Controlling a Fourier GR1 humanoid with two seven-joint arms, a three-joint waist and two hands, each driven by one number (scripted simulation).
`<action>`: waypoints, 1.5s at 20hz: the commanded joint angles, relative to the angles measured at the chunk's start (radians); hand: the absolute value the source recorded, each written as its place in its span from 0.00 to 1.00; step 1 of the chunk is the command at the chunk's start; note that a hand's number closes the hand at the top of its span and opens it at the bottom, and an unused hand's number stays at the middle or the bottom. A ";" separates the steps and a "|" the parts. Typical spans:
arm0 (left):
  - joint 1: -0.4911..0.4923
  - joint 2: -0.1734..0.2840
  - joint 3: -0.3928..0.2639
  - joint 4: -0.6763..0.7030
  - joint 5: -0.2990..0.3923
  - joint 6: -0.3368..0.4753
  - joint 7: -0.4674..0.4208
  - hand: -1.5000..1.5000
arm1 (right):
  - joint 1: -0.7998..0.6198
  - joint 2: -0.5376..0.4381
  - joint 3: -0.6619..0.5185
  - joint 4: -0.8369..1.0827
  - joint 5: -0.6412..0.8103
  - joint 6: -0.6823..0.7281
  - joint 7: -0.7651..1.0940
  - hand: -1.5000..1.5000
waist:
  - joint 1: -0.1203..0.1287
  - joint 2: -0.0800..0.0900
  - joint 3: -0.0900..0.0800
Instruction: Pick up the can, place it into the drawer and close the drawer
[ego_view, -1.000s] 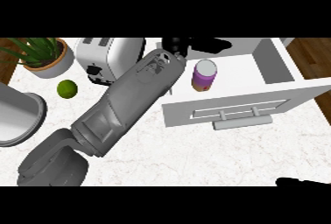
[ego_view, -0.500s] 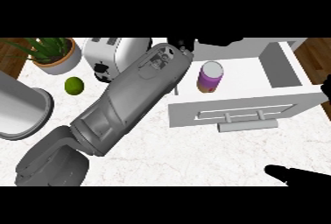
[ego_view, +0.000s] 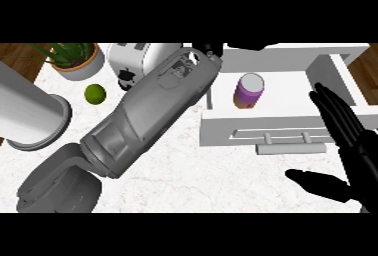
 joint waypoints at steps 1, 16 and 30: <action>0.013 0.000 -0.007 -0.031 -0.015 0.025 0.020 0.00 | -0.061 0.012 0.081 0.100 0.162 -0.029 0.046 0.00 | 0.023 -0.008 0.000; 0.159 0.211 -0.040 -0.336 -0.117 -0.002 0.223 0.00 | -0.243 0.094 -0.020 0.723 0.290 -0.398 -0.092 0.00 | 0.073 -0.016 0.000; 0.294 0.420 -0.048 -0.625 -0.155 -0.025 0.365 0.00 | -0.514 0.120 -0.111 1.141 0.419 -0.652 -0.089 0.00 | 0.093 -0.009 0.001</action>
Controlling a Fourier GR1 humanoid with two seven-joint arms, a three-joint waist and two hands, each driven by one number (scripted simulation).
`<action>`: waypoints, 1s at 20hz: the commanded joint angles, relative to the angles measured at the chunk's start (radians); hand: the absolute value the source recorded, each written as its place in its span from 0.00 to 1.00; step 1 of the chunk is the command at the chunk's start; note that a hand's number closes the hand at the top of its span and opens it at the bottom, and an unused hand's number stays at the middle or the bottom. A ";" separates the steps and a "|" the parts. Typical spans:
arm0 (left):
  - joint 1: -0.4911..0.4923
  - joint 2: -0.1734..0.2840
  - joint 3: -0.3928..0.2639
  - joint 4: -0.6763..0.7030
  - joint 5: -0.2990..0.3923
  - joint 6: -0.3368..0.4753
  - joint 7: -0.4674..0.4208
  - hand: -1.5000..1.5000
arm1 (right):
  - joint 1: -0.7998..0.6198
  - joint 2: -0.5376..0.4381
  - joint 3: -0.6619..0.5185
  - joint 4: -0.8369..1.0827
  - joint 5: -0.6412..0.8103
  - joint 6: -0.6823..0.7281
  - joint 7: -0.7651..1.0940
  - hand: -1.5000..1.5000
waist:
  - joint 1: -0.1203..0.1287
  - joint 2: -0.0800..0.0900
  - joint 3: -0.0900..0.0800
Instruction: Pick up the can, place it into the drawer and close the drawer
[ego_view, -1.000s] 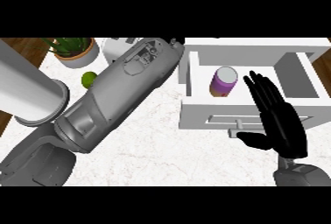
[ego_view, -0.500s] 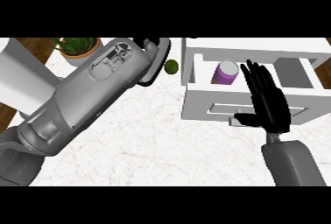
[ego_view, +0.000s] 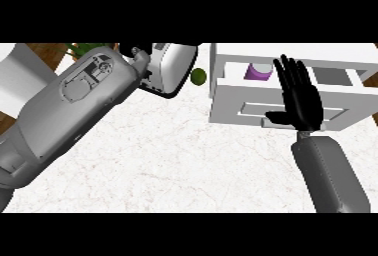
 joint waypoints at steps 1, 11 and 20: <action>0.045 0.049 0.006 -0.060 -0.016 -0.001 0.018 0.00 | -0.066 0.053 -0.024 0.188 0.016 -0.104 0.003 0.00 | 0.004 0.027 0.023; 0.203 0.118 0.001 -0.240 -0.044 -0.001 0.050 0.00 | -0.368 0.012 -0.131 0.513 0.023 -0.209 0.010 0.00 | 0.019 0.035 0.023; 0.235 0.119 0.001 -0.301 -0.085 0.006 0.074 0.00 | -0.553 -0.018 -0.162 0.711 0.055 -0.262 0.039 0.00 | 0.022 0.043 0.024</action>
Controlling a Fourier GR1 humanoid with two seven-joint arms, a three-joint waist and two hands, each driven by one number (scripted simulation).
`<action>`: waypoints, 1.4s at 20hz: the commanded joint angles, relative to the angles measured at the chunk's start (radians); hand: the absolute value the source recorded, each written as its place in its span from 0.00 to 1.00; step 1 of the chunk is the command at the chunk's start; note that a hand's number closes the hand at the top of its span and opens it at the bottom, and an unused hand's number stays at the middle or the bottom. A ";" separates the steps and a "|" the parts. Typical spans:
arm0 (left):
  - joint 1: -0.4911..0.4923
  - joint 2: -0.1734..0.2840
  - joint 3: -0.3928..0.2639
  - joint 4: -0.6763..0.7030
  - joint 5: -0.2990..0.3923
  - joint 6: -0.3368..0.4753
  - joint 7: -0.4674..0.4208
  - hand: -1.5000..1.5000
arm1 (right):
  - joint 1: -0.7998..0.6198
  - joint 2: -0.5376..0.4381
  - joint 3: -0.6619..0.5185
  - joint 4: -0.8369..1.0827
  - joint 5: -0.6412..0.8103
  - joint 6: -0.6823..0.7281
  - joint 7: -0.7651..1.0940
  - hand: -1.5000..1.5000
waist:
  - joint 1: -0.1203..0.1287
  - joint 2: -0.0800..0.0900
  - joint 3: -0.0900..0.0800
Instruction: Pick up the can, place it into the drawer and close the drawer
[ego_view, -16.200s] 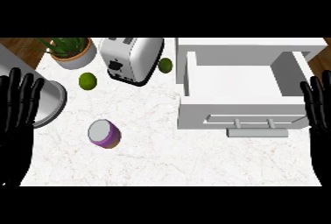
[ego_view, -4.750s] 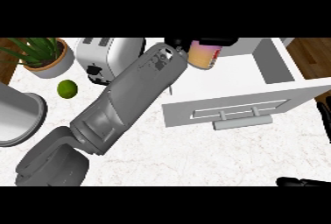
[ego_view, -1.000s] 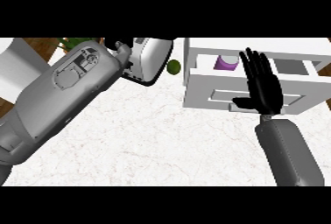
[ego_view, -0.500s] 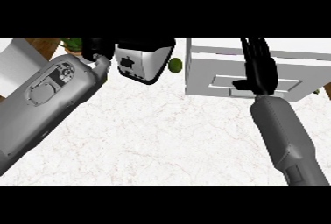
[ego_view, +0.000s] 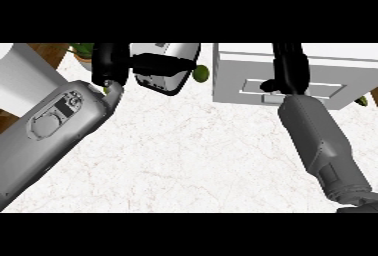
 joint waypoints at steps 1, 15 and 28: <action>0.059 -0.012 -0.011 -0.026 -0.020 0.010 -0.016 0.00 | -0.115 -0.025 -0.026 0.098 -0.010 0.025 -0.012 0.00 | 0.022 0.020 0.005; 0.135 0.027 0.047 -0.076 -0.020 -0.048 -0.045 0.00 | -0.243 0.020 -0.129 0.154 -0.120 0.060 -0.117 0.00 | 0.019 0.025 0.006; 0.246 0.073 0.066 -0.147 -0.035 -0.058 -0.078 0.00 | -0.248 0.089 -0.412 0.102 -0.468 0.207 -0.378 0.00 | 0.001 0.009 0.006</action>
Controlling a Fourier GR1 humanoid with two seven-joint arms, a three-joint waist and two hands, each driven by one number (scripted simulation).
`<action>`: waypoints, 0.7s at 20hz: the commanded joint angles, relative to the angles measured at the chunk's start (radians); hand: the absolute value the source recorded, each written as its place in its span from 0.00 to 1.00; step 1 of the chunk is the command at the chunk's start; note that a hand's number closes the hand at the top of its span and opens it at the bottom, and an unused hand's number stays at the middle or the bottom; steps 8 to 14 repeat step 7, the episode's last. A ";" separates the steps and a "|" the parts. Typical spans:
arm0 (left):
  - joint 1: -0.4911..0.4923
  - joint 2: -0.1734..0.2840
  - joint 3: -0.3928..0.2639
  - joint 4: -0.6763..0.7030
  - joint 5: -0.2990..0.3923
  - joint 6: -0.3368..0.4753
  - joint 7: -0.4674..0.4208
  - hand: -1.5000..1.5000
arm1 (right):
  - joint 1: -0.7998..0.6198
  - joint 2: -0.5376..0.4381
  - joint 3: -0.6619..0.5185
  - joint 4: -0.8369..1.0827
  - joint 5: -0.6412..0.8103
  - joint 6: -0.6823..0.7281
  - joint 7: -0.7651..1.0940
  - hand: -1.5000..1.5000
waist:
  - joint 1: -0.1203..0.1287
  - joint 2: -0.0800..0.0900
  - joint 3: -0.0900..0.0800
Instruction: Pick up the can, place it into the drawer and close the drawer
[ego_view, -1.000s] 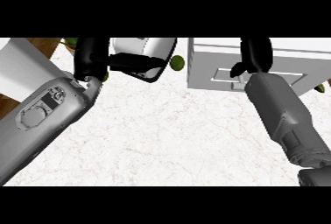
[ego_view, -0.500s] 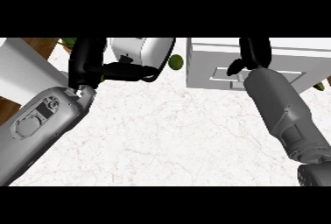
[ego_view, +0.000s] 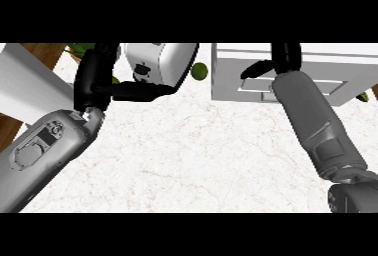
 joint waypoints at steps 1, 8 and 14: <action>0.028 0.027 0.021 -0.007 0.002 -0.012 0.000 0.00 | -0.081 0.071 -0.127 -0.032 -0.165 0.056 -0.001 0.00 | 0.005 -0.014 -0.004; 0.097 0.022 0.053 -0.063 -0.002 -0.016 -0.015 0.00 | -0.090 0.032 -0.167 -0.026 -0.228 0.138 -0.059 0.00 | -0.012 -0.016 -0.006; 0.097 0.022 0.053 -0.063 -0.002 -0.016 -0.015 0.00 | -0.090 0.032 -0.167 -0.026 -0.228 0.138 -0.059 0.00 | -0.012 -0.016 -0.006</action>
